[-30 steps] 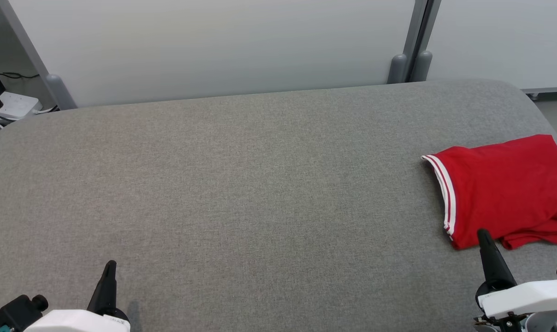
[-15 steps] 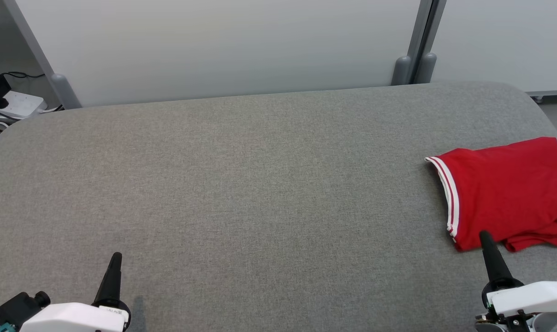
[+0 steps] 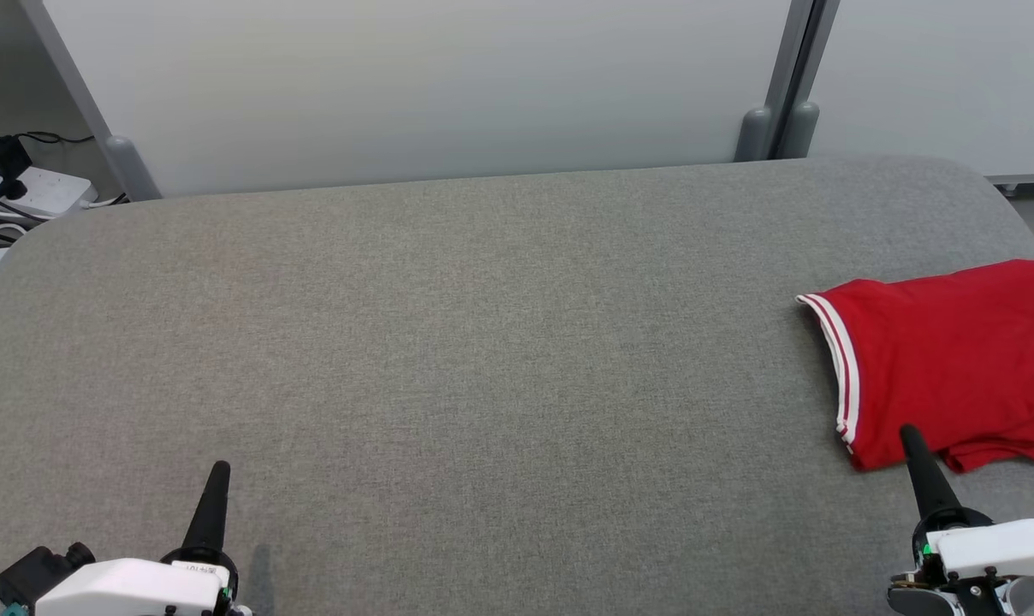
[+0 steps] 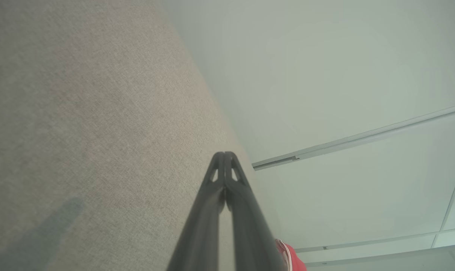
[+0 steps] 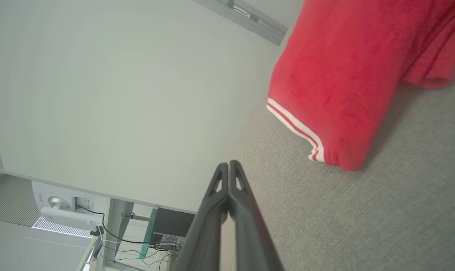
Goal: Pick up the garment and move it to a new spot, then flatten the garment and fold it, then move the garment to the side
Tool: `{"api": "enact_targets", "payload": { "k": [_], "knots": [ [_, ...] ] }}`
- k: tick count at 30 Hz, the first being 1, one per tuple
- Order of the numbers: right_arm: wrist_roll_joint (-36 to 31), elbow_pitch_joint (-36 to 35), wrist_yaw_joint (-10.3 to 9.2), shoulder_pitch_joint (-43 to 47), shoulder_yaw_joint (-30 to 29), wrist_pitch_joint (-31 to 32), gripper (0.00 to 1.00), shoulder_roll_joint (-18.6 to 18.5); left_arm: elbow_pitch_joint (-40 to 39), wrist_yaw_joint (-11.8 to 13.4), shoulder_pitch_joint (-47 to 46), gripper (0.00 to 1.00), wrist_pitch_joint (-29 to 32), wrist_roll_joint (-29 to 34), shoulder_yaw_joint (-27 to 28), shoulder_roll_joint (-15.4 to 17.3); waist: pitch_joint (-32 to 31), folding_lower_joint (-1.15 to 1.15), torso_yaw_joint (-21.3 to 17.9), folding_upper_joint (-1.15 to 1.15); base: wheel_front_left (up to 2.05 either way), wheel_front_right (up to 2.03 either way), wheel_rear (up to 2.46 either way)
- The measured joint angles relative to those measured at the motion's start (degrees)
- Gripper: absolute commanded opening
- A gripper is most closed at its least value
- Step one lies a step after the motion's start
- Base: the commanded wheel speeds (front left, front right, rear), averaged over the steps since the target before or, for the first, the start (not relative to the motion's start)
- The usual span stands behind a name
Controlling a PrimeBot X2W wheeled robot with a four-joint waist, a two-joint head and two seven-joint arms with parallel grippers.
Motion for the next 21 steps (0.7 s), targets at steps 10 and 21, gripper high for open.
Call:
{"api": "enact_targets", "payload": {
  "k": [10,21],
  "knots": [
    [6.0,0.3,0.00,-0.3,-0.8,1.3,0.00,0.2,1.5,-1.9,-1.3,0.00,1.8,-4.2,1.8,-1.9,-0.1,0.00,0.5,0.00,0.00,0.00,0.00],
    [12.7,0.9,-0.01,-0.4,-1.8,2.3,0.00,0.4,3.1,-4.4,-3.2,0.00,3.4,-8.6,3.8,-4.0,-0.3,0.00,0.9,0.00,0.00,0.00,0.00]
  ]
}}
